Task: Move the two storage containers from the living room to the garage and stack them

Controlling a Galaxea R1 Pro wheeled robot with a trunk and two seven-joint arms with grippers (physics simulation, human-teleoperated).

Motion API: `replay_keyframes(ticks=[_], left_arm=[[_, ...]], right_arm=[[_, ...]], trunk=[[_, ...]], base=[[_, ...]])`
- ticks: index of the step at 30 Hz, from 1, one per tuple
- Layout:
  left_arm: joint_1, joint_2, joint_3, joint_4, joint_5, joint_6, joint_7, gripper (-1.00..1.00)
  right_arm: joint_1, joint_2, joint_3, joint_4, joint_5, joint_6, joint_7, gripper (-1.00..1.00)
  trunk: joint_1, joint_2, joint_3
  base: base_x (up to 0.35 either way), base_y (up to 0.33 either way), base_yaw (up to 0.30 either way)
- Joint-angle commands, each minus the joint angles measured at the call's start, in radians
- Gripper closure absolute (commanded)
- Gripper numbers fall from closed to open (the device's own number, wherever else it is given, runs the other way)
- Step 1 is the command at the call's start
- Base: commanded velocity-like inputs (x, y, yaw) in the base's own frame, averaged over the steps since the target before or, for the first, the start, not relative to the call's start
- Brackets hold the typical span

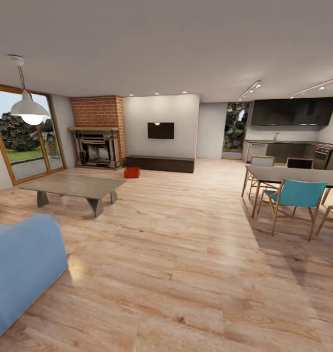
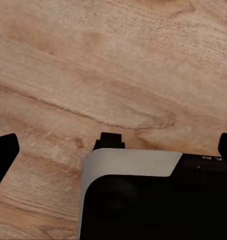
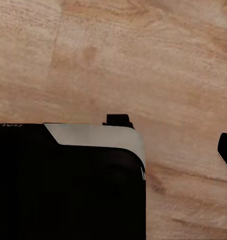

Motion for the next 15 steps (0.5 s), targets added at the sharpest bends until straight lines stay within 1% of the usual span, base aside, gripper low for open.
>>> replay_keyframes(ticks=[1,15], left_arm=[[-0.001,0.0,-0.001,0.001,0.01,-0.003,0.0,-1.0],[-0.001,0.0,-0.001,0.001,0.01,-0.003,0.0,-1.0]], right_arm=[[-0.001,0.001,0.008,0.003,-0.008,-0.005,-0.001,-1.0],[-0.001,0.0,0.008,0.003,-0.008,-0.005,-0.001,-1.0]], trunk=[[0.001,-0.001,-0.001],[0.001,-0.001,-0.001]], base=[[0.316,0.0,0.0],[0.316,0.0,0.0]])
